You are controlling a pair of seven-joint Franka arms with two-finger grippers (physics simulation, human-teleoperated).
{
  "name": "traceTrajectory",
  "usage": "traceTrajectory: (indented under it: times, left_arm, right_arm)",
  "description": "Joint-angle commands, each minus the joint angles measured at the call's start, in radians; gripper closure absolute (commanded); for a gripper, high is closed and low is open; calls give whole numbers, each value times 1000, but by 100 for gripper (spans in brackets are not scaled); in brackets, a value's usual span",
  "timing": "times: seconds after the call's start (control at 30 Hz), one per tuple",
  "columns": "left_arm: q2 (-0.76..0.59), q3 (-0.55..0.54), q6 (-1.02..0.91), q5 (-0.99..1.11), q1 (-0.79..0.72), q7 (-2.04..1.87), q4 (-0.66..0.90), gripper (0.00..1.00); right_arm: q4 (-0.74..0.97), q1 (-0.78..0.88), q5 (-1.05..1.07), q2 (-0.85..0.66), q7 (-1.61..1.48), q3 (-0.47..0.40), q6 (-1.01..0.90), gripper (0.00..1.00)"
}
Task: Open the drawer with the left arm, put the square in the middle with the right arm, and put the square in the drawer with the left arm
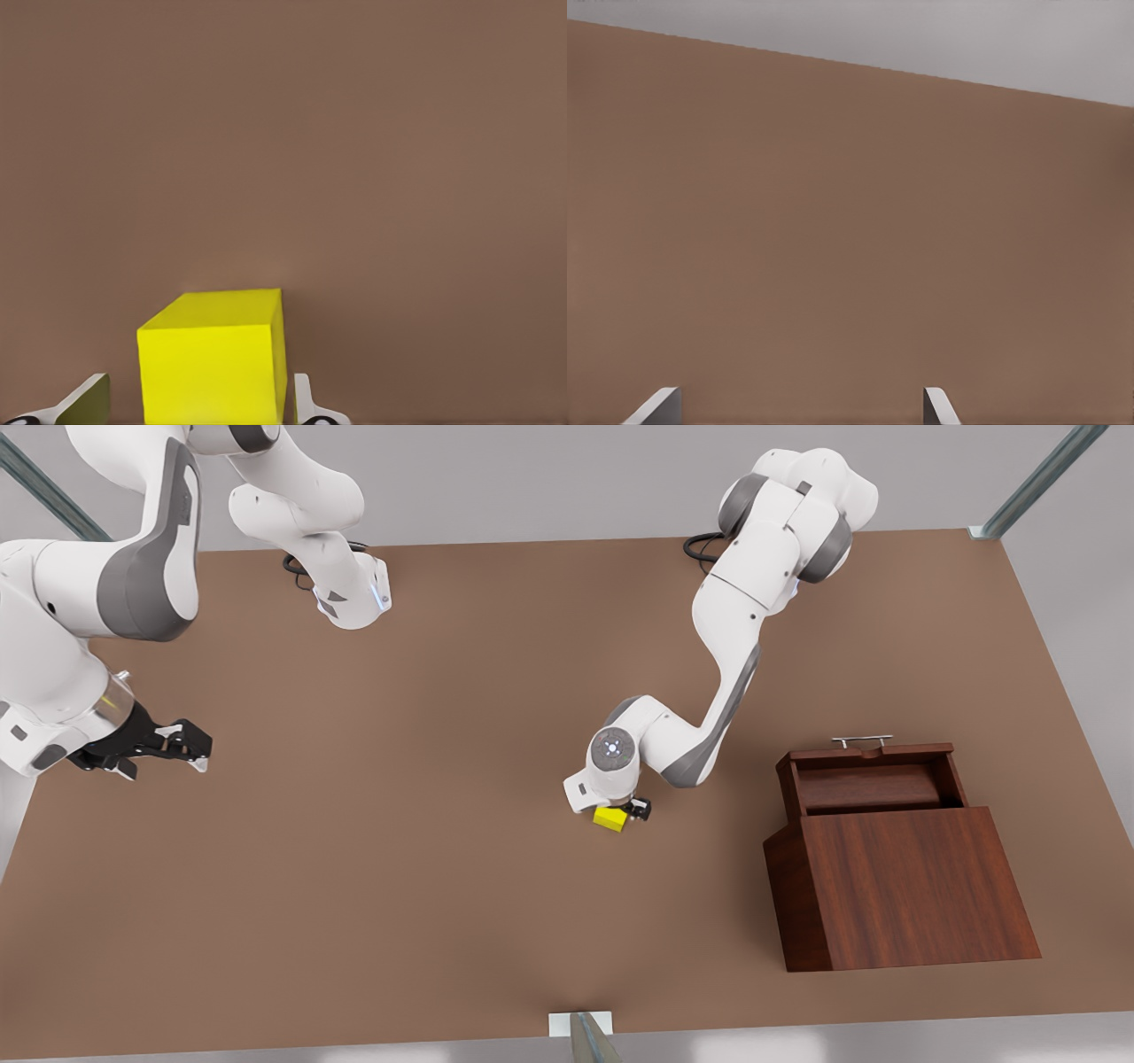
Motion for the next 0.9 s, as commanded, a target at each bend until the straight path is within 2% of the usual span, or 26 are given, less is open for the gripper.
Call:
traceTrajectory:
  times: [0.0,0.4,0.43,0.5,0.53,0.87]
  left_arm:
    - [5,0,0,0,0,0,0,0]
    - [28,2,58,2,-12,-15,-49,0]
    - [28,2,66,2,-12,-17,-49,2]
    - [29,2,68,2,-12,-17,-49,19]
    - [29,3,68,2,-12,-17,-49,22]
    - [31,3,72,11,-12,-17,-48,28]
  right_arm:
    - [0,1,0,0,0,0,2,0]
    - [0,-4,5,1,0,0,2,0]
    - [0,-7,5,0,-1,0,2,0]
    - [21,-5,6,-2,0,0,0,0]
    - [21,-5,11,-2,-1,-2,0,0]
    - [20,-4,12,1,-1,0,2,0]
